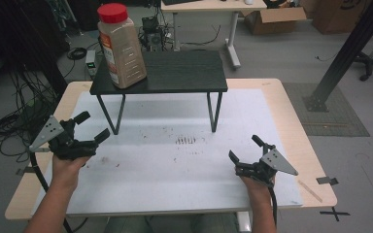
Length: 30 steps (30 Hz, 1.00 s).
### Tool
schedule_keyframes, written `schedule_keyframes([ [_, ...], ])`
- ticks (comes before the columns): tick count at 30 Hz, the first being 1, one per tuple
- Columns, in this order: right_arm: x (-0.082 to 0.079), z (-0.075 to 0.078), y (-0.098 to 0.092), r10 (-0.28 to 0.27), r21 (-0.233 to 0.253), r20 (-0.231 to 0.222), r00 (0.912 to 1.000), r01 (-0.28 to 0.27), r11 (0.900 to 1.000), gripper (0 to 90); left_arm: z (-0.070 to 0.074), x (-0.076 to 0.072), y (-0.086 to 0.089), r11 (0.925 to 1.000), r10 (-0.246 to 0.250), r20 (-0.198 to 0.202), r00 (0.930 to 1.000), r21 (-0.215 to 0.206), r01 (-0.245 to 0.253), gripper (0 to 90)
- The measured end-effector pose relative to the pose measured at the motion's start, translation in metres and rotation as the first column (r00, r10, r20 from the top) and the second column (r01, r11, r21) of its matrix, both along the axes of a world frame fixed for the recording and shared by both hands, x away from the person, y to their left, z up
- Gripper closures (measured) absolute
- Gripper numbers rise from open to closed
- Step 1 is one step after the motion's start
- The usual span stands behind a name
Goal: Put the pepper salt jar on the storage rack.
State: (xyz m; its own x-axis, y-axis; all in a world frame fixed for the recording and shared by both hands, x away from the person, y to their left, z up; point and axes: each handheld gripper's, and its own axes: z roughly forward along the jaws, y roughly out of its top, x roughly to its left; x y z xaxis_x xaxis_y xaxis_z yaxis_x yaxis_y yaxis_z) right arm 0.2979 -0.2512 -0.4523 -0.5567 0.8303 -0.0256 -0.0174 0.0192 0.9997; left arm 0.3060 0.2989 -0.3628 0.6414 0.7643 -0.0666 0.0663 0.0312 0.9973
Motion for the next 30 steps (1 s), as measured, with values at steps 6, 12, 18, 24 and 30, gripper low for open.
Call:
schedule_keyframes([
  [6,0.0,0.0,0.0,0.001,0.0,-0.002,1.0,-0.001,1.0,0.0,-0.015,0.001,-0.002,0.9998,0.001,0.0,1.0,0.021,-0.002,0.3],
  [12,0.0,0.0,0.0,0.0,0.0,-0.001,1.0,0.0,1.0,0.0,-0.027,0.002,-0.004,0.9995,-0.003,0.003,1.0,0.031,0.003,0.3],
  [18,0.0,0.0,0.0,0.001,0.001,0.0,1.0,-0.001,1.0,0.0,-0.042,0.004,-0.007,0.9986,0.013,-0.017,0.9998,0.051,-0.012,0.2],
  [24,0.0,0.0,0.0,0.001,0.001,-0.001,1.0,-0.001,1.0,0.0,-0.055,0.006,-0.008,0.9984,0.019,-0.032,0.9993,0.054,-0.017,0.2],
  [30,0.0,0.0,0.0,0.001,0.001,-0.002,1.0,-0.001,1.0,0.0,-0.066,0.007,-0.009,0.9981,0.023,-0.04,0.9989,0.058,-0.021,0.2],
])
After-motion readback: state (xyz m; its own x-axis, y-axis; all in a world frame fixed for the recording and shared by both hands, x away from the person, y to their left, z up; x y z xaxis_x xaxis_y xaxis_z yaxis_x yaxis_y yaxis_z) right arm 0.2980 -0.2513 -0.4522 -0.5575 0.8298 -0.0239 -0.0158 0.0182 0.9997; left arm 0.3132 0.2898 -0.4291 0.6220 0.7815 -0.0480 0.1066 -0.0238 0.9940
